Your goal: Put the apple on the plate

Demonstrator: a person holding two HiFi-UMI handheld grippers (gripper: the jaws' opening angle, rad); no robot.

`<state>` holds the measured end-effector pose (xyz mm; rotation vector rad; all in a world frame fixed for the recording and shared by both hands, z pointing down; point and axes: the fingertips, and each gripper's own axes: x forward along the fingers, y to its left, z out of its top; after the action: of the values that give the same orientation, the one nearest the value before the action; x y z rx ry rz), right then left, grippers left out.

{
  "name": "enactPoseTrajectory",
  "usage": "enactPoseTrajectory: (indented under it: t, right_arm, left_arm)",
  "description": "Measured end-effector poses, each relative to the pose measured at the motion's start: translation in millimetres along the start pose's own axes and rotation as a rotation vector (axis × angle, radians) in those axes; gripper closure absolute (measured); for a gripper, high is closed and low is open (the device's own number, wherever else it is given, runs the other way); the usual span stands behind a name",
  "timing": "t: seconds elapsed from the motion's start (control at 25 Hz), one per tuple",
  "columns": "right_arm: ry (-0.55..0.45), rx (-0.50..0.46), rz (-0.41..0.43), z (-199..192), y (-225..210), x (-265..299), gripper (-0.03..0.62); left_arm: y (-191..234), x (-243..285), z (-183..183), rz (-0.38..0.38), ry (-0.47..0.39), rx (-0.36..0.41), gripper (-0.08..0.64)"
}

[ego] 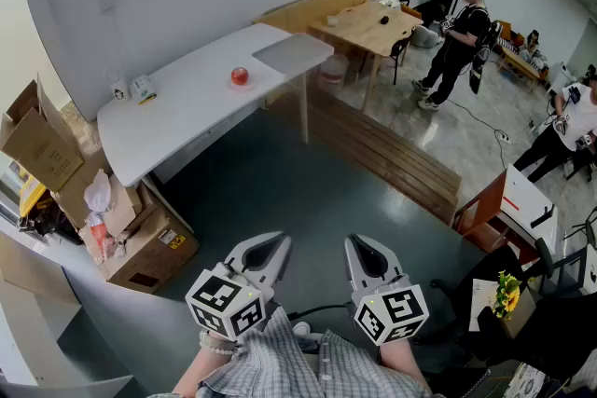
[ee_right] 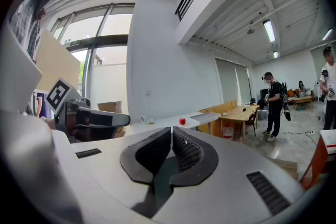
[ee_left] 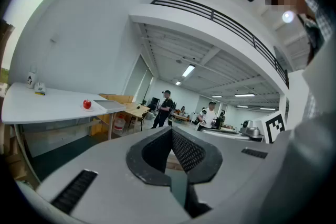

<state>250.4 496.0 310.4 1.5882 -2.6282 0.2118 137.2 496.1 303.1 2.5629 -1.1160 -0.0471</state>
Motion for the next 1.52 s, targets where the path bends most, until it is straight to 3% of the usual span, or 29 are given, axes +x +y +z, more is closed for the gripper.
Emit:
enactPoseTrajectory:
  t: [0.32, 0.96, 1.28, 1.52]
  right_arm:
    - [0.006, -0.055, 0.030, 2.4, 7.5, 1.5, 0.563]
    - [0.033, -0.026, 0.069, -7.9, 7.3, 9.5, 0.561]
    - [0.023, -0.065, 0.032, -11.1, 5.3, 16.3, 0.561]
    - [0.038, -0.084, 0.004, -2.8, -5.3, 43.7, 0.561]
  left_arm:
    - [-2.5, 2.1, 2.6, -0.002, 0.006, 0.015, 0.551]
    - [1.0, -5.2, -1.7, 0.059, 0.027, 0.046, 0.551]
    - [19.4, 5.0, -13.5, 0.052, 0.073, 0.001, 0.551]
    - [44.5, 29.4, -2.7, 0.021, 0.086, -0.001, 0.551]
